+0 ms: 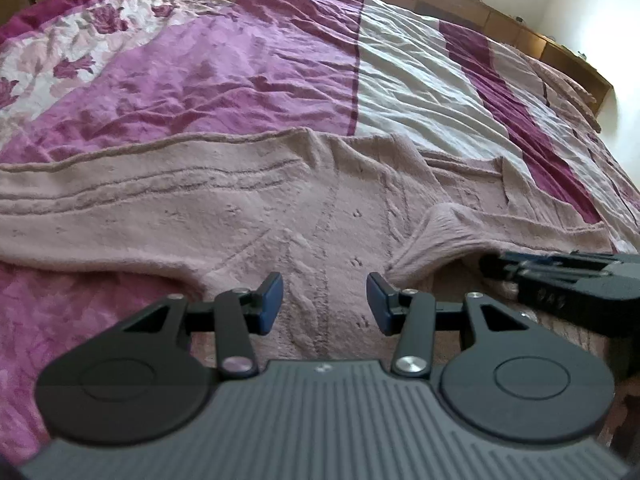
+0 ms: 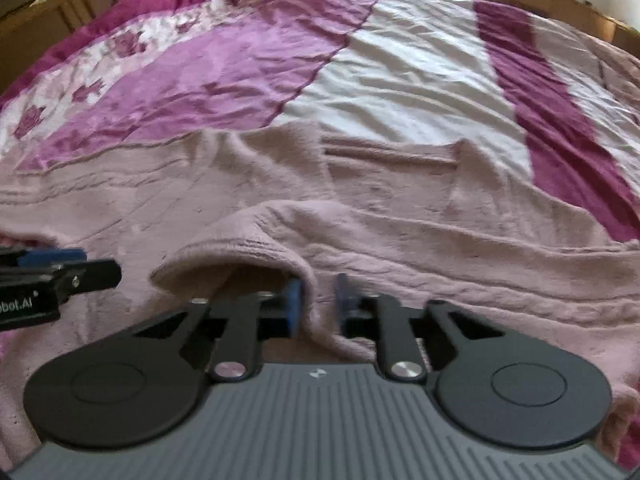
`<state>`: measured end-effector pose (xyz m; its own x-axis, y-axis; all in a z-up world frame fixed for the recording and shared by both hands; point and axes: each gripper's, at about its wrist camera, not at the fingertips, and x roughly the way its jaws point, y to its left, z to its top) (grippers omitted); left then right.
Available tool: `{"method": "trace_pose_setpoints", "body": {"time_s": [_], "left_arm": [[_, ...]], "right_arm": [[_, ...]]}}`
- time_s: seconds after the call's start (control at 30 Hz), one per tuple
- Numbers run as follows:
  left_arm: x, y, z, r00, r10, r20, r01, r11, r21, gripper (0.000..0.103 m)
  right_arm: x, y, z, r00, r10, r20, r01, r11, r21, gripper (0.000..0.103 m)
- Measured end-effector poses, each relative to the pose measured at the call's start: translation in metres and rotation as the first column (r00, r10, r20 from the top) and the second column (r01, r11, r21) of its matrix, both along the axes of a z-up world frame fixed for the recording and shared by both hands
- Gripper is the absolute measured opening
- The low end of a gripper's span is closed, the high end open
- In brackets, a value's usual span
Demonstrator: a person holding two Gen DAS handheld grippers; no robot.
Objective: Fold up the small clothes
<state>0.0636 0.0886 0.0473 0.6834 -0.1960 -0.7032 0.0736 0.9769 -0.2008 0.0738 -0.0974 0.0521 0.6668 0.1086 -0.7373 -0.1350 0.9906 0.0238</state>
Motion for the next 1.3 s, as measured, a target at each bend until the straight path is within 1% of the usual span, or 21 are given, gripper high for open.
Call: {"method": "trace_pose_setpoints", "body": {"time_s": [0.13,0.2,0.23,0.3,0.37,0.4,0.43,0.5,0.57,0.6,0.63,0.67,0.73,0.87,0.9,0.93,0.97,1.03,1.1,1.2,1.3], "left_arm": [[0.003,-0.009,-0.003,0.999,-0.028,-0.018,0.028,0.999,-0.021,0.048],[0.006,-0.014,-0.004,0.998,-0.045,-0.036,0.043,0.997,-0.066,0.048],[0.008,-0.017,-0.005,0.997,-0.059,-0.044,0.055,0.993,-0.104,0.048],[0.01,-0.022,-0.006,0.995,-0.083,-0.058,0.072,0.983,-0.166,0.048],[0.014,-0.029,-0.007,0.993,-0.089,-0.073,0.073,0.977,-0.199,0.048],[0.016,-0.031,-0.008,0.993,-0.085,-0.078,0.067,0.977,-0.203,0.048],[0.019,-0.034,-0.01,0.994,-0.068,-0.085,0.05,0.979,-0.198,0.048],[0.025,-0.039,-0.013,0.994,-0.04,-0.1,0.02,0.982,-0.187,0.048],[0.031,-0.043,-0.016,0.994,-0.02,-0.106,0.001,0.984,-0.178,0.048],[0.034,-0.045,-0.018,0.994,-0.016,-0.104,-0.002,0.985,-0.17,0.048],[0.036,-0.049,-0.019,0.995,-0.012,-0.103,-0.004,0.987,-0.158,0.048],[0.038,-0.053,-0.02,0.995,-0.012,-0.099,-0.002,0.99,-0.142,0.048],[0.041,-0.06,-0.022,0.995,-0.013,-0.095,0.003,0.994,-0.107,0.048],[0.041,-0.072,-0.025,0.997,-0.028,-0.066,0.023,0.998,-0.066,0.047],[0.04,-0.074,-0.025,0.998,-0.045,-0.054,0.042,0.997,-0.064,0.038],[0.039,-0.075,-0.025,0.997,-0.064,-0.041,0.061,0.996,-0.063,0.016],[0.04,-0.076,-0.025,0.995,-0.087,-0.038,0.084,0.994,-0.067,0.012],[0.041,-0.073,-0.022,0.994,-0.104,-0.03,0.101,0.992,-0.069,0.011],[0.043,-0.067,-0.012,0.993,-0.117,-0.004,0.116,0.992,-0.055,0.011],[0.051,-0.052,0.005,0.991,-0.128,0.036,0.128,0.992,0.01,0.011],[0.063,-0.042,0.011,0.988,-0.154,0.022,0.151,0.984,0.091,0.011]], "right_arm": [[-0.01,-0.02,0.008,0.998,-0.043,0.04,0.046,0.996,-0.071,0.012],[-0.013,-0.032,0.007,0.997,-0.073,0.03,0.076,0.993,-0.094,0.012],[-0.014,-0.039,0.005,0.996,-0.087,0.018,0.089,0.992,-0.093,0.012],[-0.016,-0.053,-0.002,0.995,-0.102,-0.024,0.1,0.993,-0.055,0.012],[-0.02,-0.063,-0.006,0.992,-0.116,-0.042,0.116,0.993,-0.007,0.013],[-0.023,-0.068,-0.004,0.992,-0.119,-0.041,0.12,0.993,0.016,0.013],[-0.026,-0.071,-0.003,0.992,-0.123,-0.041,0.125,0.992,0.035,0.014],[-0.032,-0.077,0.0,0.989,-0.137,-0.048,0.14,0.988,0.068,0.019],[-0.039,-0.082,0.005,0.988,-0.149,-0.044,0.152,0.984,0.095,0.036],[-0.043,-0.083,0.007,0.988,-0.152,-0.035,0.155,0.983,0.1,0.042],[-0.048,-0.085,0.01,0.988,-0.153,-0.024,0.154,0.983,0.103,0.053],[-0.052,-0.086,0.013,0.988,-0.154,-0.01,0.154,0.982,0.105,0.06],[-0.061,-0.09,0.017,0.988,-0.157,0.015,0.154,0.982,0.11,0.064],[-0.073,-0.102,0.019,0.982,-0.188,0.028,0.183,0.974,0.131,0.065],[-0.075,-0.105,0.018,0.979,-0.2,0.027,0.194,0.971,0.138,0.065],[-0.078,-0.109,0.016,0.977,-0.212,0.024,0.206,0.968,0.145,0.065],[-0.08,-0.113,0.014,0.974,-0.226,0.018,0.22,0.963,0.152,0.065],[-0.085,-0.121,0.01,0.969,-0.249,0.009,0.244,0.955,0.17,0.065],[-0.09,-0.129,0.006,0.965,-0.263,0.001,0.258,0.948,0.186,0.065],[-0.097,-0.14,0.001,0.96,-0.281,-0.004,0.277,0.941,0.197,0.065],[-0.1,-0.152,-0.006,0.947,-0.322,-0.017,0.318,0.924,0.211,0.065]]}}
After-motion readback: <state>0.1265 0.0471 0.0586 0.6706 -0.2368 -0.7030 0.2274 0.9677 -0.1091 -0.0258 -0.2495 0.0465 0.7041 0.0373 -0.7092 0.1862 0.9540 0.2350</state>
